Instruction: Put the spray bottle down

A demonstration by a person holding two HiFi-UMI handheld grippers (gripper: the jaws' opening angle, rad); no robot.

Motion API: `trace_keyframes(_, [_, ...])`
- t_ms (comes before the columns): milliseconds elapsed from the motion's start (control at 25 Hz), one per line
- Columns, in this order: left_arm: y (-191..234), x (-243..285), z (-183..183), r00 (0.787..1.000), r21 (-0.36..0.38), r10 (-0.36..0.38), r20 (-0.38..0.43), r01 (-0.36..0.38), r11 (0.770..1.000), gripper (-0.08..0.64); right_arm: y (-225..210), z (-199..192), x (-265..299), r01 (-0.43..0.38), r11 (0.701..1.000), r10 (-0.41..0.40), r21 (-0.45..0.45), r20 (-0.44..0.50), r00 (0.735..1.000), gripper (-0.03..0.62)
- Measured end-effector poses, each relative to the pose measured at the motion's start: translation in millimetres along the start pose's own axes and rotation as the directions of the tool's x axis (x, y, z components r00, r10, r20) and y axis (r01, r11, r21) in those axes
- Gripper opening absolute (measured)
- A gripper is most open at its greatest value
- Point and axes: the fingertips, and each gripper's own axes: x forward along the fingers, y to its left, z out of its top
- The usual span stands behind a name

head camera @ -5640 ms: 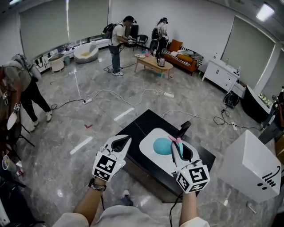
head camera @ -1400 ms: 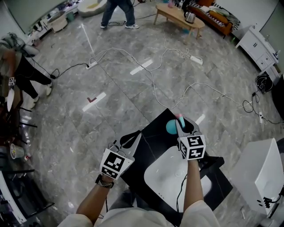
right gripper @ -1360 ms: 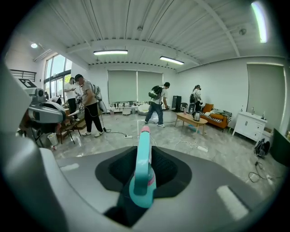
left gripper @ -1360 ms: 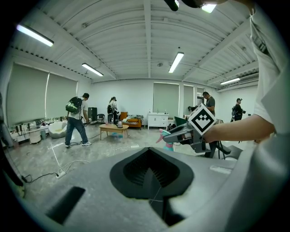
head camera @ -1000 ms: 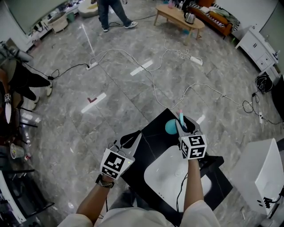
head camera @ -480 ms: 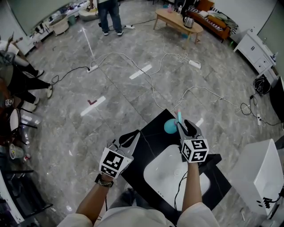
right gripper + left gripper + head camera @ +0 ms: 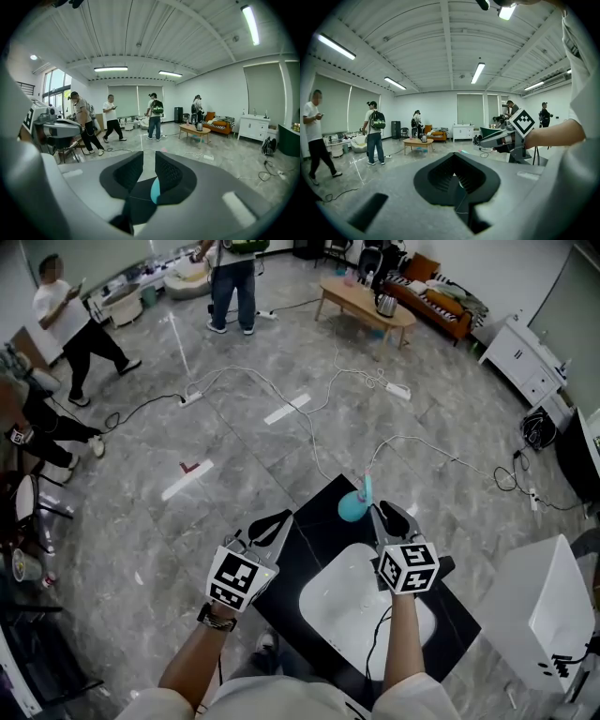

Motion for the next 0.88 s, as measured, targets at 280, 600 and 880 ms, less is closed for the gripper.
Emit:
trace_keyframes(280, [-14.2,-27.7,32.5,0.998,0.029,-0.006,0.061,0.004,1.0,0.0,27.4,32.7,-51.8,0.031,0.999,-0.029,-0.031,0.07,0.997,0.02])
trace_keyframes(600, [-24.8,-59.9,63.9,0.994,0.067,-0.018,0.108,0.011,0.998,0.0,57.8,64.6,-110.6,0.066,0.997,-0.059,-0.046,0.133,0.989,0.006])
trace_keyframes(880, [-53.9,-81.9,85.3,0.988,0.118,-0.066,0.139,0.05,0.992,0.0,79.4,75.8,-166.5,0.094,0.994,-0.081,-0.062,0.18,0.98,0.006])
